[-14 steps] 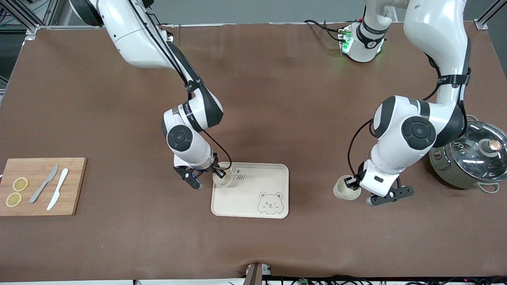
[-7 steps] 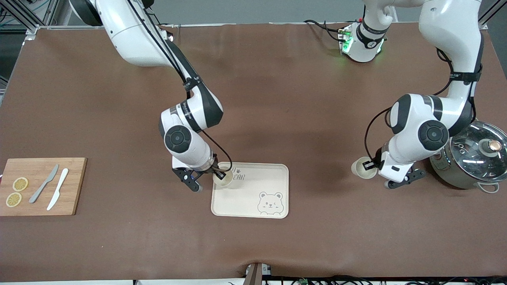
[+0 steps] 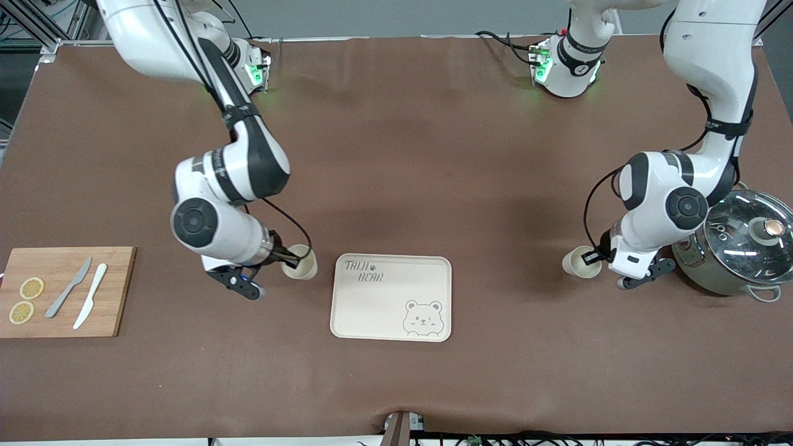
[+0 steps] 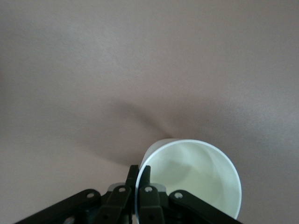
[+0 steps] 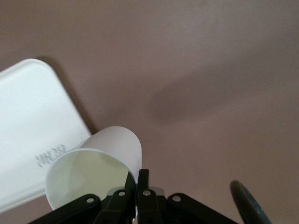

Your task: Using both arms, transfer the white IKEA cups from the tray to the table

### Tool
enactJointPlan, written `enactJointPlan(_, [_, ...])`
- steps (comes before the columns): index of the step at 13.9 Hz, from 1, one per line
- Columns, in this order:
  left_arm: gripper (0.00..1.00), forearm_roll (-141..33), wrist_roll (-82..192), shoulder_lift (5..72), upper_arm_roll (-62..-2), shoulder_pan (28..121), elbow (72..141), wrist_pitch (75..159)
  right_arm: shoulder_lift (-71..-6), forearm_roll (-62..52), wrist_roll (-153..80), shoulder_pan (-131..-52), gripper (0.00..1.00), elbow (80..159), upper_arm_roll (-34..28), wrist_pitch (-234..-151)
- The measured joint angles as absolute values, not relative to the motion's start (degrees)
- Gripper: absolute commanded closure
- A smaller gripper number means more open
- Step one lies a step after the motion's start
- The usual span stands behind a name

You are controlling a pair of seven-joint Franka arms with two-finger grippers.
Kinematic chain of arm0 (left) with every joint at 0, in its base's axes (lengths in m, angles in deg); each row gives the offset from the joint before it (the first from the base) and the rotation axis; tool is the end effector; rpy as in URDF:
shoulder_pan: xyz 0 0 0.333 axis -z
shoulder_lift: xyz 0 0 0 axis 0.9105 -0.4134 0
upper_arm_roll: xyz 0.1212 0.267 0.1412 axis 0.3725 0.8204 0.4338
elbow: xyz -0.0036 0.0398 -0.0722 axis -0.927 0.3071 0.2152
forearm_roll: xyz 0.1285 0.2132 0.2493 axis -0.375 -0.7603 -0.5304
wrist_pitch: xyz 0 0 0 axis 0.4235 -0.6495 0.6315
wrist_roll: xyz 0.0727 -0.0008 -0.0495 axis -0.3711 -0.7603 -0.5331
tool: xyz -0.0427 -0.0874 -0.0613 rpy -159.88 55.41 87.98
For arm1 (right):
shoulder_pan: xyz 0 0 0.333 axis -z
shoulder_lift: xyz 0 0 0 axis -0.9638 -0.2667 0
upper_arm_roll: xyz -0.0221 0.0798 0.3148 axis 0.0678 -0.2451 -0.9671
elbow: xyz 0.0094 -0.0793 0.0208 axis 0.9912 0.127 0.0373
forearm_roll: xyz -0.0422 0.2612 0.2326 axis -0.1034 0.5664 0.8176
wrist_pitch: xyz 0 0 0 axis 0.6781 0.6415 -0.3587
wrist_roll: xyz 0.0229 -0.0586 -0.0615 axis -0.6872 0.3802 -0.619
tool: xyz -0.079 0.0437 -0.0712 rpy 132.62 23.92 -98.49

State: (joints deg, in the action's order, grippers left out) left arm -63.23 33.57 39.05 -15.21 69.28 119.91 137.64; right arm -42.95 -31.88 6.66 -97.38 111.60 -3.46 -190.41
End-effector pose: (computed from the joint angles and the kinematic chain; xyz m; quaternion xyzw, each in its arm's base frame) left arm 0.5859 -0.0513 0.2737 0.9802 0.1978 -0.0068 0.0012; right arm 0.6038 0.2164 0.3628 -0.9738 0.2127 0.0748 0.0284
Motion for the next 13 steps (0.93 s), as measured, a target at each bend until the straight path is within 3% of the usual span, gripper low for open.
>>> enactJointPlan(2, [0.82,-63.2,33.6,38.4,-15.3,69.3,119.9,138.1,-37.9,-31.9,-1.7,-94.6,1.0,119.1,-3.3,-192.0])
enactJointPlan(3, [0.68,-63.2,33.6,38.4,-15.3,69.3,119.9,138.1,-35.7,-31.9,-5.2,-93.3,1.0,122.5,-3.2,-192.6])
enactJointPlan(4, [0.47,-63.2,33.6,38.4,-15.3,69.4,119.9,138.1,-33.6,-32.2,-8.7,-91.7,1.0,125.5,-3.1,-192.9])
enactJointPlan(5, [0.09,-63.2,33.6,38.4,-15.3,69.4,119.8,138.1,-31.8,-32.9,-12.1,-89.9,1.0,128.1,-3.0,-193.1])
enactJointPlan(6, [0.0,-63.2,33.6,38.4,-15.4,69.5,119.6,138.2,-30.5,-33.9,-15.5,-88.0,1.0,130.3,-3.0,-193.2])
enactJointPlan(13, [0.0,-63.2,34.5,40.5,-15.4,69.5,115.4,138.2,-28.0,-36.7,-41.1,-73.1,1.0,138.5,-2.8,-196.9])
